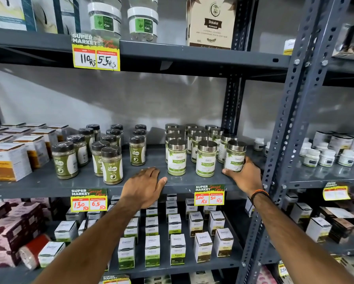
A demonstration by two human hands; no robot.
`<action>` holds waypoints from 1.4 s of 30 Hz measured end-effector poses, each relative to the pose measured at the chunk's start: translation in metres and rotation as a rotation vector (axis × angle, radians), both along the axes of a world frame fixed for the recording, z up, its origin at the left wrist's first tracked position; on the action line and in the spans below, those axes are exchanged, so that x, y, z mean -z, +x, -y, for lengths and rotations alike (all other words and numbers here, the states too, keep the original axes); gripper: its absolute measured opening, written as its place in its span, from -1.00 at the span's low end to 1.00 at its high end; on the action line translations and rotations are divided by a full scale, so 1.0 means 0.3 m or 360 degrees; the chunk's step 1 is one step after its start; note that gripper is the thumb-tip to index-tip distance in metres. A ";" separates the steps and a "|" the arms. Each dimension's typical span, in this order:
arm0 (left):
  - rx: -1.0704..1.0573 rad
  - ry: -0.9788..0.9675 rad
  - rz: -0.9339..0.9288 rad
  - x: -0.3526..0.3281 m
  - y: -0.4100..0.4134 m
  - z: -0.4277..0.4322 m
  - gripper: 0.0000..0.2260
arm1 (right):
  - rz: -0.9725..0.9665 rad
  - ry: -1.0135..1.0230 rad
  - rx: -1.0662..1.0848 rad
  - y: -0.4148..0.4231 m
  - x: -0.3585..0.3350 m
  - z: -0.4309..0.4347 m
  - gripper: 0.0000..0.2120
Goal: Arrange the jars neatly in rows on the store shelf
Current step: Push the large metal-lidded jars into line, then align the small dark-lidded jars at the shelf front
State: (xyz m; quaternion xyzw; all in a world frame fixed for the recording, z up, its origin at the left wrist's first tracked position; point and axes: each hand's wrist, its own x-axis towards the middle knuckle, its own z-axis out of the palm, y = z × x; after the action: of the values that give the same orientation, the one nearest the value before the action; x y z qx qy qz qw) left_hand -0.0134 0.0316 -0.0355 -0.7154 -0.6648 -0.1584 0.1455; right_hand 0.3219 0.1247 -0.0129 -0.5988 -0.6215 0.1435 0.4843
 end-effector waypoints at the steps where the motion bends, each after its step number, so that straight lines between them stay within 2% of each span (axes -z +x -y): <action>1: -0.0003 0.0004 -0.0003 -0.002 0.001 0.003 -0.27 | -0.0010 0.0005 0.0001 -0.002 0.000 0.000 -0.32; 21: -0.0018 0.0001 -0.0020 -0.004 0.006 0.005 -0.25 | 0.0101 -0.0107 0.0001 0.007 -0.013 0.005 -0.41; 26: -0.0029 -0.0020 -0.0017 0.001 0.002 0.004 -0.31 | 0.0047 -0.0129 -0.0043 0.004 -0.013 0.019 -0.41; 29: -0.0038 -0.0042 -0.0001 -0.001 0.009 0.014 -0.38 | -0.0030 -0.0074 0.0018 0.005 -0.009 0.053 -0.31; 32: 0.0018 -0.0087 0.0018 0.001 0.018 0.048 -0.32 | -0.0056 0.0010 0.0071 -0.013 0.004 0.138 -0.22; 34: 0.0081 -0.0101 0.0057 0.001 0.027 0.080 -0.27 | -0.0071 0.0122 0.0060 -0.035 0.018 0.206 -0.23; 37: 0.0138 -0.0013 0.0118 -0.032 0.036 0.140 -0.31 | -0.0050 0.0339 -0.0041 -0.086 0.011 0.298 -0.33; 42: 0.0148 0.0237 0.0019 -0.163 -0.011 0.248 -0.28 | 0.0041 0.0436 -0.0316 -0.284 -0.050 0.380 -0.29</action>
State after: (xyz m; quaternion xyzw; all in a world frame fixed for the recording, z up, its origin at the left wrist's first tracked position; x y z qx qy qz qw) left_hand -0.0168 -0.0428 0.0135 -0.7318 -0.6180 -0.2183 0.1869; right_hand 0.2366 0.0105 0.0021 -0.4645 -0.6975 0.0968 0.5369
